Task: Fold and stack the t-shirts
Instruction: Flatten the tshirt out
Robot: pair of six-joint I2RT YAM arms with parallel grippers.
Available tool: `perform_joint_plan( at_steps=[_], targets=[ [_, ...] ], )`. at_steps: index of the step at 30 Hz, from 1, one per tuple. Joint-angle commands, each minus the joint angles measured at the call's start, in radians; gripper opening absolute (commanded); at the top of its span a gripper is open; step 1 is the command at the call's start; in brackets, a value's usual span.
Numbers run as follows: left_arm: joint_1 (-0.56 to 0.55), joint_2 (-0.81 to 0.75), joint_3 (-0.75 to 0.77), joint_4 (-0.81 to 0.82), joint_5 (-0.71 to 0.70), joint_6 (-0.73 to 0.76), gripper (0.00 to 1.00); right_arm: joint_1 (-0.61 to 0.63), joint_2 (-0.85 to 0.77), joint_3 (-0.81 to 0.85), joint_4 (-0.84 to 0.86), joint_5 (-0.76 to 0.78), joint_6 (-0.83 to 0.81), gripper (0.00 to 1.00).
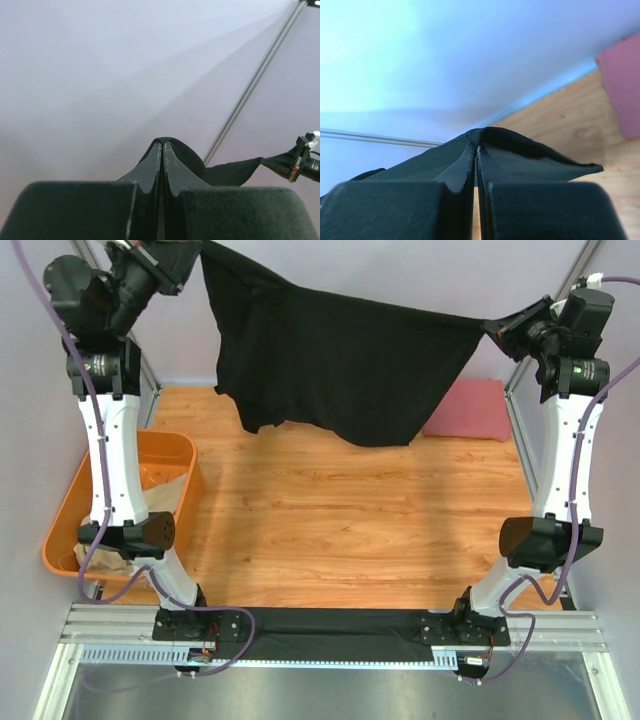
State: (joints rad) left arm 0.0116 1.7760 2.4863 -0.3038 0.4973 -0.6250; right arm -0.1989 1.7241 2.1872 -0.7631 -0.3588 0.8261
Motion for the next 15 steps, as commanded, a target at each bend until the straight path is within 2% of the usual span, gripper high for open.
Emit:
perform_joint_plan(
  at_steps=[1, 6, 8, 12, 15],
  targets=[
    [0.060, -0.068, -0.035, 0.213, 0.095, -0.133, 0.00, -0.005, -0.057, 0.048, 0.144, -0.039, 0.051, 0.00],
    [0.076, -0.231, -0.300, 0.167, 0.092, -0.118, 0.00, -0.005, -0.109, -0.029, 0.069, -0.068, 0.067, 0.00],
    [0.077, -0.266, -0.343, 0.172, 0.078, -0.110, 0.00, -0.005, -0.141, -0.065, 0.076, -0.080, 0.062, 0.00],
    [0.076, -0.238, -0.232, 0.115, 0.043, -0.071, 0.00, -0.005, -0.189, -0.152, 0.189, -0.057, 0.076, 0.00],
    [0.079, -0.173, -0.169, 0.163, 0.040, -0.093, 0.00, -0.001, -0.164, -0.159, 0.296, -0.054, 0.106, 0.00]
  ],
)
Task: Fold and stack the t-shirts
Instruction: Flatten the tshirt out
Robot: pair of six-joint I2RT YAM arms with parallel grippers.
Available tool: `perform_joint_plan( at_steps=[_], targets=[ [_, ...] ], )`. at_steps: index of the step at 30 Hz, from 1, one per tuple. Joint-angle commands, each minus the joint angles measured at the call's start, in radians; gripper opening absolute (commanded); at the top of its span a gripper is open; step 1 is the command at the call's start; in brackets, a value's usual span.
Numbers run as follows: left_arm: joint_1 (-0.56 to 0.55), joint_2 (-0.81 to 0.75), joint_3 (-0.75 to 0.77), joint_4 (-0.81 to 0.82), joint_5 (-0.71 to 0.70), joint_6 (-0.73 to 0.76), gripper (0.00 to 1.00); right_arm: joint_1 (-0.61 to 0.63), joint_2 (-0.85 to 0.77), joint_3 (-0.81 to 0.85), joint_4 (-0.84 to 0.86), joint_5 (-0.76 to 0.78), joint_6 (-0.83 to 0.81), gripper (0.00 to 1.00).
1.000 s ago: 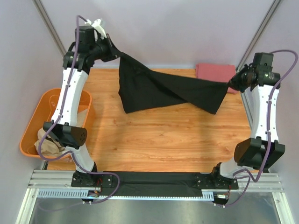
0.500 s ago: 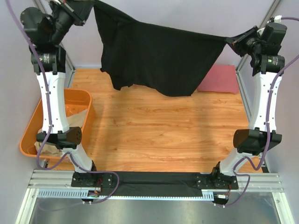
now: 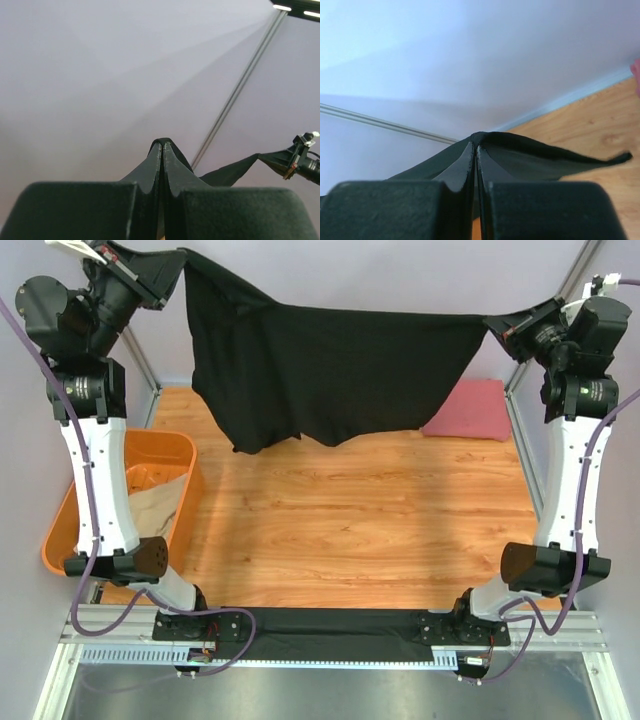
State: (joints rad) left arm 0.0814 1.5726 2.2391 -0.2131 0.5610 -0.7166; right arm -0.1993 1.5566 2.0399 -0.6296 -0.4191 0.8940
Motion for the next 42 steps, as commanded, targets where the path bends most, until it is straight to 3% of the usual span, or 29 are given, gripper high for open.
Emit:
perform_joint_plan(
  at_steps=[1, 9, 16, 21, 25, 29, 32, 33, 35, 36, 38, 39, 40, 42],
  targets=[
    [0.009, 0.050, 0.092, 0.090, -0.026, -0.015, 0.00, 0.004, 0.013, -0.010, 0.191, 0.020, 0.046, 0.00],
    [0.047, 0.301, 0.331, 0.273, -0.059, -0.113, 0.00, 0.024, 0.248, 0.218, 0.355, 0.049, 0.102, 0.00],
    [0.081, 0.418, 0.404, 0.414, -0.107, -0.193, 0.00, 0.029, 0.376, 0.404, 0.373, 0.078, 0.167, 0.00],
    [0.093, 0.425, 0.412, 0.440, -0.104, -0.218, 0.00, 0.031, 0.379, 0.415, 0.344, 0.071, 0.166, 0.00],
    [0.115, 0.388, 0.387, 0.431, -0.063, -0.245, 0.00, 0.031, 0.289, 0.262, 0.306, 0.063, 0.120, 0.00],
    [0.118, 0.267, 0.230, 0.413, 0.029, -0.251, 0.00, 0.031, 0.180, 0.111, 0.162, 0.060, 0.048, 0.00],
    [0.118, 0.048, -0.100, 0.428, 0.069, -0.236, 0.00, 0.032, 0.082, -0.009, 0.029, 0.022, -0.027, 0.00],
    [0.118, -0.094, -0.301, 0.425, 0.062, -0.221, 0.00, 0.035, 0.030, -0.108, -0.048, 0.017, -0.049, 0.00],
    [0.119, -0.242, -0.474, 0.286, 0.037, -0.173, 0.00, 0.037, -0.042, -0.232, -0.099, -0.006, -0.104, 0.00],
    [0.116, -0.381, -0.618, 0.220, -0.004, -0.103, 0.00, 0.046, -0.120, -0.351, -0.126, -0.027, -0.121, 0.00],
    [0.056, -0.512, -0.769, -0.051, -0.112, 0.003, 0.00, 0.057, -0.193, -0.478, -0.166, -0.038, -0.168, 0.00],
    [-0.009, -0.601, -0.792, -0.177, -0.354, 0.108, 0.00, 0.084, -0.231, -0.528, -0.214, -0.035, -0.191, 0.00],
    [-0.148, -0.637, -0.829, -0.331, -0.439, 0.112, 0.00, 0.101, -0.289, -0.629, -0.243, -0.015, -0.228, 0.00],
    [-0.213, -0.748, -0.989, -0.419, -0.543, 0.059, 0.00, 0.153, -0.343, -0.726, -0.309, 0.000, -0.244, 0.00]
  ],
)
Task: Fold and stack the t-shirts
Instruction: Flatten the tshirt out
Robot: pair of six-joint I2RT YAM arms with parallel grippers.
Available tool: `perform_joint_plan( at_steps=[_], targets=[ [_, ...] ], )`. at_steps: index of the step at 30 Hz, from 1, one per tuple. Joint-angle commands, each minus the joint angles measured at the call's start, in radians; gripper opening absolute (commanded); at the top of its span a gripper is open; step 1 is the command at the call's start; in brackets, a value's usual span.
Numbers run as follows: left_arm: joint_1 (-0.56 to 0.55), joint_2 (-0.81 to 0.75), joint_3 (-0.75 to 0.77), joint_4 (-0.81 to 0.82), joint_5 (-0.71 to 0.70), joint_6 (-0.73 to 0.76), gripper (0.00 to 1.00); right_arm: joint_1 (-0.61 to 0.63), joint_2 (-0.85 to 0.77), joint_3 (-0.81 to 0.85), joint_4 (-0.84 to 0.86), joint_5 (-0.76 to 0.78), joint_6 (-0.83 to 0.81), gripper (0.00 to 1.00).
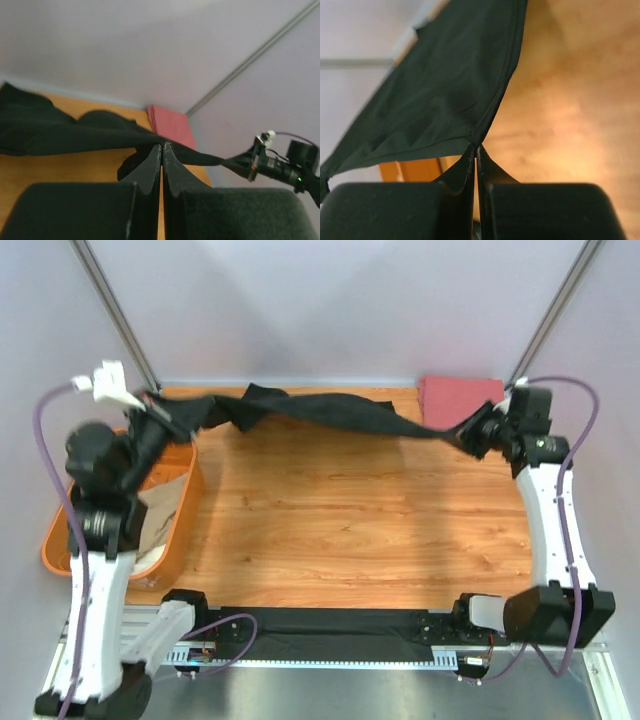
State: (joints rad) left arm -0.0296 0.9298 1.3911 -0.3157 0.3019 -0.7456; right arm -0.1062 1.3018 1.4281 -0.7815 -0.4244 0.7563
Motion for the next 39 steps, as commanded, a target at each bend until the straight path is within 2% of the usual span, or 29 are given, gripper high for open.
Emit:
perform_joint_plan(
  at_steps=[1, 2, 4, 5, 8, 10, 11, 12, 13, 16, 17, 18, 19, 21, 22, 26, 27, 29, 30, 34, 35, 39],
  targets=[
    [-0.157, -0.146, -0.199, -0.398, -0.299, 0.018, 0.00, 0.075, -0.111, -0.212, -0.176, 0.007, -0.109, 0.00],
    [-0.162, -0.185, -0.319, -0.439, -0.299, -0.027, 0.00, 0.091, -0.163, -0.272, -0.194, 0.021, -0.109, 0.00],
    [-0.162, -0.310, -0.433, -0.582, -0.335, -0.204, 0.00, 0.144, -0.209, -0.377, -0.228, 0.042, -0.112, 0.00],
    [-0.162, -0.404, -0.549, -0.608, -0.342, -0.246, 0.00, 0.157, -0.255, -0.484, -0.237, 0.055, -0.110, 0.00],
    [-0.161, -0.575, -0.705, -0.712, -0.336, -0.345, 0.00, 0.165, -0.344, -0.663, -0.272, 0.085, -0.089, 0.00],
    [-0.162, -0.634, -0.757, -0.776, -0.310, -0.386, 0.02, 0.166, -0.374, -0.730, -0.303, 0.114, -0.069, 0.01],
    [-0.161, -0.672, -0.776, -0.798, -0.308, -0.405, 0.11, 0.166, -0.386, -0.782, -0.308, 0.115, -0.060, 0.01],
    [-0.161, -0.684, -0.784, -0.812, -0.270, -0.411, 0.40, 0.166, -0.401, -0.804, -0.321, 0.116, -0.052, 0.04],
    [-0.161, -0.700, -0.788, -0.848, -0.264, -0.414, 0.49, 0.166, -0.406, -0.819, -0.335, 0.124, -0.042, 0.11],
    [-0.161, -0.746, -0.692, -0.951, -0.297, -0.388, 0.63, 0.166, -0.438, -0.822, -0.390, 0.177, -0.040, 0.36],
    [-0.161, -0.764, -0.660, -0.985, -0.328, -0.379, 0.66, 0.166, -0.446, -0.807, -0.400, 0.200, -0.049, 0.41],
    [-0.161, -0.769, -0.632, -0.997, -0.386, -0.332, 0.70, 0.166, -0.444, -0.766, -0.381, 0.240, -0.061, 0.52],
    [-0.161, -0.770, -0.606, -0.990, -0.408, -0.295, 0.71, 0.166, -0.432, -0.743, -0.359, 0.257, -0.083, 0.55],
    [-0.161, -0.725, -0.546, -0.950, -0.445, -0.223, 0.73, 0.166, -0.374, -0.648, -0.256, 0.277, -0.123, 0.56],
    [-0.161, -0.692, -0.531, -0.932, -0.443, -0.203, 0.72, 0.168, -0.280, -0.611, -0.225, 0.294, -0.142, 0.56],
    [-0.161, -0.449, -0.530, -0.779, -0.309, -0.098, 0.70, 0.181, -0.006, -0.398, -0.112, 0.346, -0.262, 0.56],
    [-0.161, -0.406, -0.550, -0.643, -0.258, -0.077, 0.68, 0.191, 0.055, -0.362, -0.098, 0.346, -0.274, 0.56],
    [-0.162, -0.248, -0.575, -0.532, -0.151, -0.026, 0.65, 0.204, 0.210, -0.246, -0.070, 0.363, -0.287, 0.56],
    [-0.167, -0.190, -0.575, -0.416, -0.126, -0.014, 0.60, 0.220, 0.253, -0.210, -0.058, 0.384, -0.293, 0.56],
    [-0.253, 0.103, -0.465, -0.301, -0.234, 0.073, 0.57, 0.243, 0.454, -0.068, -0.024, 0.392, -0.279, 0.56],
    [-0.274, 0.223, -0.404, -0.298, -0.266, 0.107, 0.57, 0.247, 0.487, -0.013, -0.025, 0.398, -0.279, 0.55],
    [-0.282, 0.490, -0.291, -0.267, -0.287, 0.144, 0.58, 0.263, 0.634, 0.066, -0.030, 0.423, -0.284, 0.51]
  ],
)
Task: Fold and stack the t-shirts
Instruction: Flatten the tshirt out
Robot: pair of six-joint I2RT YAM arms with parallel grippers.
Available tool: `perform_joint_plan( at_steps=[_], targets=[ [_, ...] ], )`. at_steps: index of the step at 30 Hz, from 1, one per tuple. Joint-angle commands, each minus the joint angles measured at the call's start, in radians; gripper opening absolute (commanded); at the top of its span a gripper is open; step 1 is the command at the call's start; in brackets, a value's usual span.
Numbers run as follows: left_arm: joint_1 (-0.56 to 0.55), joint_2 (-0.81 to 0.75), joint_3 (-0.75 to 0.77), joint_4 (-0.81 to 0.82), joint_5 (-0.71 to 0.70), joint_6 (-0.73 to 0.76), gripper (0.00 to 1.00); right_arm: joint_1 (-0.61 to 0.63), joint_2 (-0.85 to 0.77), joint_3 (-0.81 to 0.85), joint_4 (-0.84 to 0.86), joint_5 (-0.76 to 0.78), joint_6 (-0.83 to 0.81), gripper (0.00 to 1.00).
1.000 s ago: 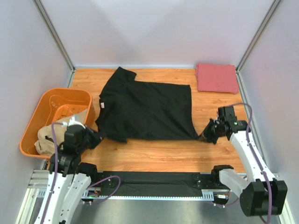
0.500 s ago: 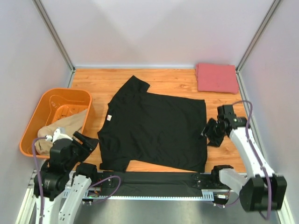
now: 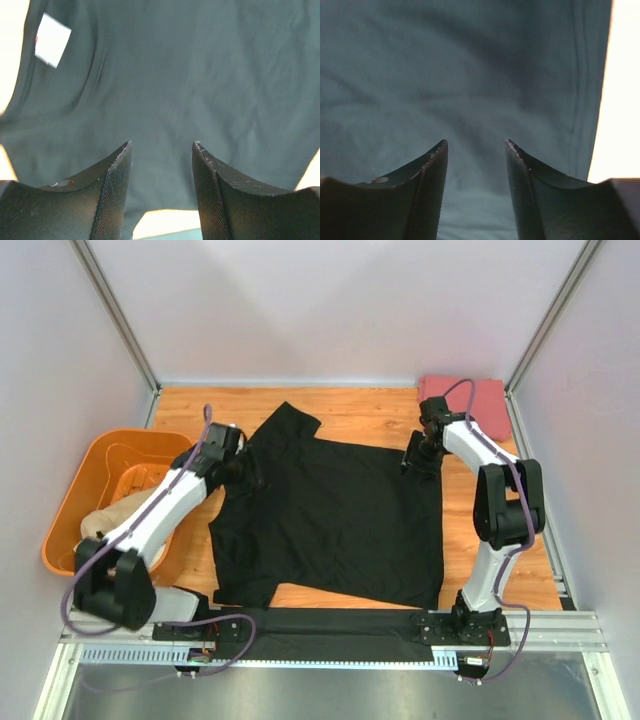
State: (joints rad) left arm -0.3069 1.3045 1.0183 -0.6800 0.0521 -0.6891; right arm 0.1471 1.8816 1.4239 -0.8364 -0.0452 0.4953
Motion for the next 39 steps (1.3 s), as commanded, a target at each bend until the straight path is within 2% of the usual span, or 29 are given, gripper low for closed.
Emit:
perform_joint_plan(
  at_steps=[1, 5, 12, 15, 20, 23, 25, 27, 29, 34, 39],
  targets=[
    [-0.005, 0.160, 0.104, 0.096, -0.040, 0.091, 0.58, 0.009, 0.069, 0.079, 0.023, 0.080, -0.029, 0.50],
    [-0.006, 0.379, 0.201, 0.134, -0.017, 0.089, 0.58, 0.009, 0.114, 0.078, 0.063, 0.122, -0.057, 0.42],
    [-0.005, 0.625, 0.348, 0.163, -0.051, 0.112, 0.59, 0.008, 0.226, 0.115, 0.114, 0.211, -0.110, 0.41],
    [0.000, 0.732, 0.449, 0.137, -0.049, 0.112, 0.60, 0.003, 0.300, 0.187, 0.114, 0.220, -0.129, 0.42],
    [0.038, 0.886, 0.617, 0.091, -0.043, 0.073, 0.60, 0.003, 0.419, 0.410, 0.066, 0.203, -0.144, 0.42],
    [0.046, 0.950, 0.747, 0.045, -0.041, 0.115, 0.61, 0.000, 0.490, 0.589, -0.060, 0.206, -0.123, 0.43],
    [0.046, 0.976, 0.860, -0.005, -0.050, 0.137, 0.62, 0.000, 0.482, 0.624, -0.116, 0.212, -0.127, 0.45],
    [0.046, 0.929, 0.891, -0.076, -0.051, 0.155, 0.64, 0.000, 0.430, 0.627, -0.150, 0.238, -0.129, 0.48],
    [0.043, 0.851, 0.844, -0.102, -0.051, 0.152, 0.67, 0.000, 0.380, 0.604, -0.199, 0.258, -0.130, 0.53],
    [0.017, 0.451, 0.490, -0.058, -0.097, 0.142, 0.70, -0.001, 0.113, 0.374, -0.237, 0.245, -0.130, 0.60],
    [0.011, 0.126, 0.141, -0.082, -0.038, 0.096, 0.66, -0.006, -0.136, 0.058, -0.169, 0.059, -0.072, 0.61]
  ],
)
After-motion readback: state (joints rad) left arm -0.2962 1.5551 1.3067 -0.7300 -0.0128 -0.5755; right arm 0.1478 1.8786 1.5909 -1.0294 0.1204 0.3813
